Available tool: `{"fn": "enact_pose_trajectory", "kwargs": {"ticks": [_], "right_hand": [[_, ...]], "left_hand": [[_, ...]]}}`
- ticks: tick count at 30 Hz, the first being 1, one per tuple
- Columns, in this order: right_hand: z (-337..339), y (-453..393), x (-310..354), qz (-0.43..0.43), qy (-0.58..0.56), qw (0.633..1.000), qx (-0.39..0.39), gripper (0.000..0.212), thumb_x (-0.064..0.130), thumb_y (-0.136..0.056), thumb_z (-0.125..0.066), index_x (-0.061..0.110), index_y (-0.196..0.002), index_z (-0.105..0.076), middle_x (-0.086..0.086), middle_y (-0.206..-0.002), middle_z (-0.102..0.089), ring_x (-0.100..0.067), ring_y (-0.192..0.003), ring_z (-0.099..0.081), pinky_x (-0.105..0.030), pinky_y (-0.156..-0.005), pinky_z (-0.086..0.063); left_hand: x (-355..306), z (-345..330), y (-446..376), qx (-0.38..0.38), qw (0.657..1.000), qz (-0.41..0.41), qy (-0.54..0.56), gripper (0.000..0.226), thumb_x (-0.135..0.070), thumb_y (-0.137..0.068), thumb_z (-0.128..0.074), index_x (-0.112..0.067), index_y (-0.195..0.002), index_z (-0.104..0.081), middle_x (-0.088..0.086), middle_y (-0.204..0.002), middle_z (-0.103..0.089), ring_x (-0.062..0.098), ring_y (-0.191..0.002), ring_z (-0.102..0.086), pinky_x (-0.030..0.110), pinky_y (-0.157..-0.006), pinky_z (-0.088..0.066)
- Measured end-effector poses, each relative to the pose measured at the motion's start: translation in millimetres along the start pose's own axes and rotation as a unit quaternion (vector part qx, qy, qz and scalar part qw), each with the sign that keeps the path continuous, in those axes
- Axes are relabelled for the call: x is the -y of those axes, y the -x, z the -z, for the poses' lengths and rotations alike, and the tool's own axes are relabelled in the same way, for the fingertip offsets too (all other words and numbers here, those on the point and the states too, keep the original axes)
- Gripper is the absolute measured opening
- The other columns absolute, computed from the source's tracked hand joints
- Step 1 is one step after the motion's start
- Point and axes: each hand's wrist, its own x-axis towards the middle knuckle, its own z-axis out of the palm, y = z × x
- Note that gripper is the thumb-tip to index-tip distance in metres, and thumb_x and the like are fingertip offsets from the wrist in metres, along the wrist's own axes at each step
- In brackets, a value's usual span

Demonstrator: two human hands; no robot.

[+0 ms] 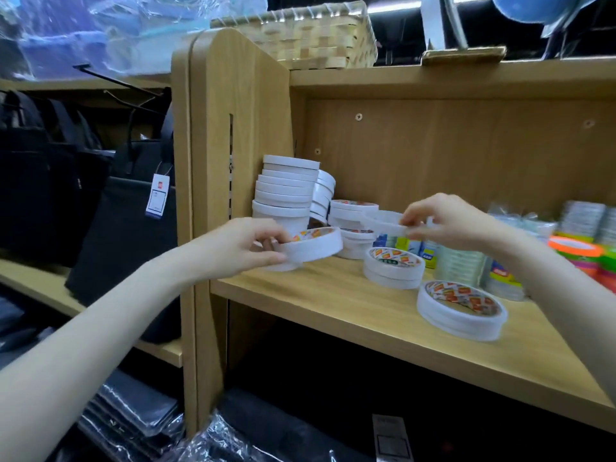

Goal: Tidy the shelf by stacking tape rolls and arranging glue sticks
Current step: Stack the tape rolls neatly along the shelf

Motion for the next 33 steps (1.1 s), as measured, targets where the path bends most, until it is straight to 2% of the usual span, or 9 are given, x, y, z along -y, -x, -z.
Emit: {"fn": "enact_pose_trajectory", "kwargs": {"ticks": [3,6,10,13,15,18,24,29,33], "right_hand": [[-9.3,8.7,-6.3,-0.014,0.044,0.994,0.096,0.013,0.020,-0.081,-0.069,0.018,-0.094,-0.072,0.002,-0.092,-0.071,-0.012,-0.089,-0.062,-0.017,-0.074,-0.043],[2.5,-3.7,-6.1,-0.004,-0.035,0.999,0.006,0.014,0.019,-0.082,-0.068,0.017,-0.096,-0.072,0.004,-0.094,-0.071,-0.007,-0.085,-0.060,-0.009,-0.066,-0.039],[-3.1,-54.2,-0.2,0.011,-0.023,0.999,0.024,0.036,0.016,-0.084,-0.065,0.017,-0.120,-0.058,0.001,-0.115,-0.061,-0.015,-0.104,-0.054,-0.017,-0.081,-0.036],[-26.6,-92.5,-1.4,0.002,0.050,0.995,0.082,0.046,0.018,-0.085,-0.063,0.016,-0.129,-0.048,0.000,-0.126,-0.054,-0.024,-0.118,-0.044,-0.029,-0.096,-0.035],[-39.7,-108.4,-7.3,-0.012,0.072,0.994,0.084,0.032,0.018,-0.084,-0.062,0.020,-0.115,-0.056,-0.002,-0.111,-0.056,-0.027,-0.113,-0.042,-0.037,-0.094,-0.038],[-44.8,-114.7,-14.2,-0.002,0.046,0.998,0.052,0.016,0.016,-0.078,-0.065,0.028,-0.085,-0.059,-0.001,-0.086,-0.056,-0.025,-0.094,-0.051,-0.033,-0.078,-0.041],[5.7,-79.6,-0.2,0.045,0.010,0.998,-0.042,0.017,0.015,-0.076,-0.071,0.011,-0.093,-0.069,-0.007,-0.082,-0.063,-0.018,-0.075,-0.052,-0.026,-0.062,-0.031],[33.4,-19.4,1.5,0.039,0.069,0.996,0.048,0.014,0.018,-0.072,-0.074,0.021,-0.086,-0.072,-0.001,-0.077,-0.066,-0.017,-0.071,-0.056,-0.031,-0.071,-0.044],[11.9,-1.7,-11.1,0.019,0.076,0.986,0.145,0.021,0.025,-0.074,-0.072,0.006,-0.081,-0.068,-0.016,-0.077,-0.064,-0.024,-0.068,-0.051,-0.031,-0.065,-0.039]], "left_hand": [[-5.1,-27.0,-18.6,0.041,0.996,-0.014,-0.082,0.014,-0.018,-0.090,-0.058,-0.025,-0.102,-0.063,-0.015,-0.089,-0.054,0.003,-0.086,-0.051,0.025,-0.086,-0.043],[0.3,-41.6,-29.3,0.038,0.994,-0.004,-0.101,0.023,-0.017,-0.092,-0.048,-0.028,-0.103,-0.064,-0.011,-0.106,-0.060,0.005,-0.101,-0.044,0.031,-0.095,-0.036],[6.9,-56.8,-40.7,-0.153,0.979,-0.010,-0.133,0.023,-0.023,-0.088,-0.041,-0.025,-0.095,-0.063,-0.011,-0.110,-0.058,0.005,-0.097,-0.035,0.026,-0.084,-0.024],[11.4,-72.6,-46.3,-0.270,0.950,-0.010,-0.156,0.037,-0.032,-0.082,-0.032,-0.019,-0.090,-0.065,-0.006,-0.102,-0.059,0.012,-0.099,-0.043,0.026,-0.085,-0.020],[15.1,-80.5,-46.6,-0.285,0.942,-0.012,-0.174,0.034,-0.030,-0.082,-0.034,-0.019,-0.087,-0.065,-0.006,-0.098,-0.060,0.010,-0.097,-0.041,0.023,-0.086,-0.018],[20.0,-84.4,-48.3,-0.301,0.938,-0.015,-0.174,0.030,-0.027,-0.082,-0.036,-0.020,-0.085,-0.066,-0.006,-0.096,-0.062,0.009,-0.095,-0.041,0.019,-0.085,-0.016],[24.3,-83.8,-49.4,-0.344,0.929,-0.015,-0.134,0.030,-0.021,-0.079,-0.036,-0.015,-0.090,-0.063,-0.003,-0.094,-0.058,0.011,-0.092,-0.041,0.020,-0.074,-0.025],[24.6,-87.0,-51.4,-0.337,0.925,-0.001,-0.176,0.029,-0.022,-0.077,-0.036,-0.016,-0.088,-0.063,-0.002,-0.093,-0.059,0.015,-0.093,-0.040,0.028,-0.077,-0.026],[25.0,-88.7,-50.1,-0.329,0.925,-0.001,-0.192,0.031,-0.023,-0.077,-0.035,-0.015,-0.088,-0.063,-0.001,-0.094,-0.059,0.015,-0.093,-0.039,0.027,-0.078,-0.024]]}}
